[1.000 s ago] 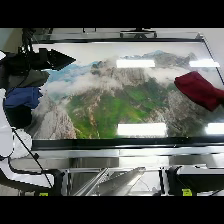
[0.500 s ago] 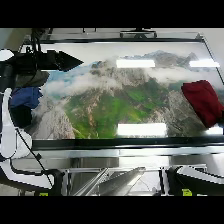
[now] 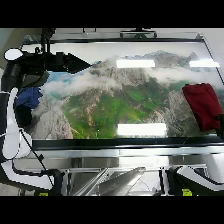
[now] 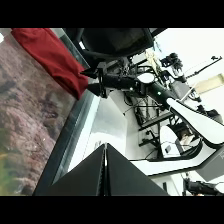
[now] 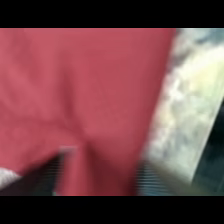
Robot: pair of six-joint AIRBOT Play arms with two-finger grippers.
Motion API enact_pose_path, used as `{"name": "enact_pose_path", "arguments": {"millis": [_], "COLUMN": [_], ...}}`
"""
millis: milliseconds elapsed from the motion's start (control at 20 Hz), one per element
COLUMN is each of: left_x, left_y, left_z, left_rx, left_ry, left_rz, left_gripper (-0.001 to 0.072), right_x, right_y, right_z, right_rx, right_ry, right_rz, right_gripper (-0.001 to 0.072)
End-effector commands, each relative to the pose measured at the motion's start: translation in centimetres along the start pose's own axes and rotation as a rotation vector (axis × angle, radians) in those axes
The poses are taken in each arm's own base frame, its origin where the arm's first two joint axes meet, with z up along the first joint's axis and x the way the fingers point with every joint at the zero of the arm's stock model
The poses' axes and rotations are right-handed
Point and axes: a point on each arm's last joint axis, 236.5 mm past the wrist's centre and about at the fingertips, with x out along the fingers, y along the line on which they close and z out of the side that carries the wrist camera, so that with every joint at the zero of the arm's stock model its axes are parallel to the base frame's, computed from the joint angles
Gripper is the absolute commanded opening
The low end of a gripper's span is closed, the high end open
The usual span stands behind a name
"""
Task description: Fold the shirts.
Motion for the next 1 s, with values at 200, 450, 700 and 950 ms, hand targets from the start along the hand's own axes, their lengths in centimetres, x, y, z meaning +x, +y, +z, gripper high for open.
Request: {"name": "enact_pose_path", "arguments": {"millis": [200, 450, 700, 950], "left_x": [-1.8, -4.8, -6.0, -4.9], "left_y": [0.3, -0.5, -2.5, -1.0], "left_z": [0.4, 1.1, -0.6, -9.9], "left_rx": [-0.029, -0.008, 0.008, -0.146], "left_ry": [-0.024, -0.030, -0.021, -0.002], "left_rz": [0.006, 0.032, 0.059, 0.210], "left_gripper": [0.0002, 0.0001, 0.0000, 0.0001], "right_x": [-4.7, -13.3, -16.9, -18.4], "right_y": [-0.8, 7.9, 18.3, 18.6], "right_z": [-1.4, 2.8, -6.4, -22.9], "right_rx": [-0.015, -0.137, -0.377, -0.685], "right_ry": [0.111, -0.064, 0.069, 0.371], "right_rz": [-0.012, 0.186, 0.447, 0.555], "right_gripper": [0.0619, 0.0087, 0.0018, 0.0018]}}
